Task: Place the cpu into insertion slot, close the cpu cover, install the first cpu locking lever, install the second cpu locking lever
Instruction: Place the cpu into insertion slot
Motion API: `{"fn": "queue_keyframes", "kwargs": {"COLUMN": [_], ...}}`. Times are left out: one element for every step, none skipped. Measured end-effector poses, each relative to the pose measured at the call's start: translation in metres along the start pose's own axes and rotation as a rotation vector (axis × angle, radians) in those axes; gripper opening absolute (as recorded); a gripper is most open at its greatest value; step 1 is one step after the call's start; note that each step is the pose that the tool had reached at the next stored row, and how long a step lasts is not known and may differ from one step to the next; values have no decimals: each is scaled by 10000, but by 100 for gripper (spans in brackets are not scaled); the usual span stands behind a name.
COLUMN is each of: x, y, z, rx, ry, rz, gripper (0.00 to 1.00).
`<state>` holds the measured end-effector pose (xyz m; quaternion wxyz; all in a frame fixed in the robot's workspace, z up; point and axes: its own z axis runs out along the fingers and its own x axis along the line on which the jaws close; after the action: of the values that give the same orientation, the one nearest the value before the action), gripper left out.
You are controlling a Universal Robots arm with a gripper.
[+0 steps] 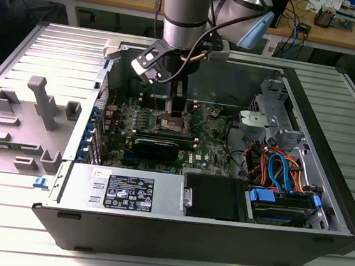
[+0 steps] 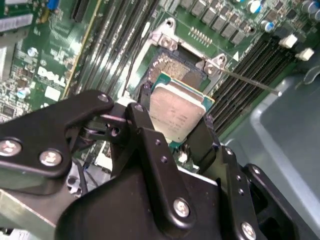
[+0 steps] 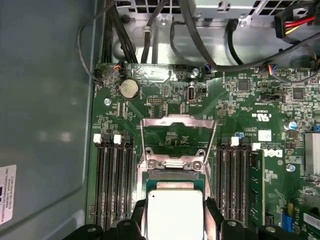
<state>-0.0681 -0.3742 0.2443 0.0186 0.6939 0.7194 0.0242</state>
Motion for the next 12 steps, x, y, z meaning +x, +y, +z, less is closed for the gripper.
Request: {"fn": "queue_keyframes", "kwargs": {"x": [3,3,3,3,3,3,3,4,5,6,8,10], "y": [-19,-19,-19,-19,-19,-19,-20,-19,-21,-24,-25,-27], "z": [17,17,17,18,18,17,19,26,35,49,64,84], "rx": [1,1,1,1,1,1,1,-3,0,2,4,5], "ry": [-4,-4,-3,-2,-2,-3,-3,-2,-29,-59,-77,-116], "rz": [2,2,3,2,3,3,3,3,2,2,-1,-4], "gripper": [55,55,55,55,55,55,55,55,55,55,55,55]}}
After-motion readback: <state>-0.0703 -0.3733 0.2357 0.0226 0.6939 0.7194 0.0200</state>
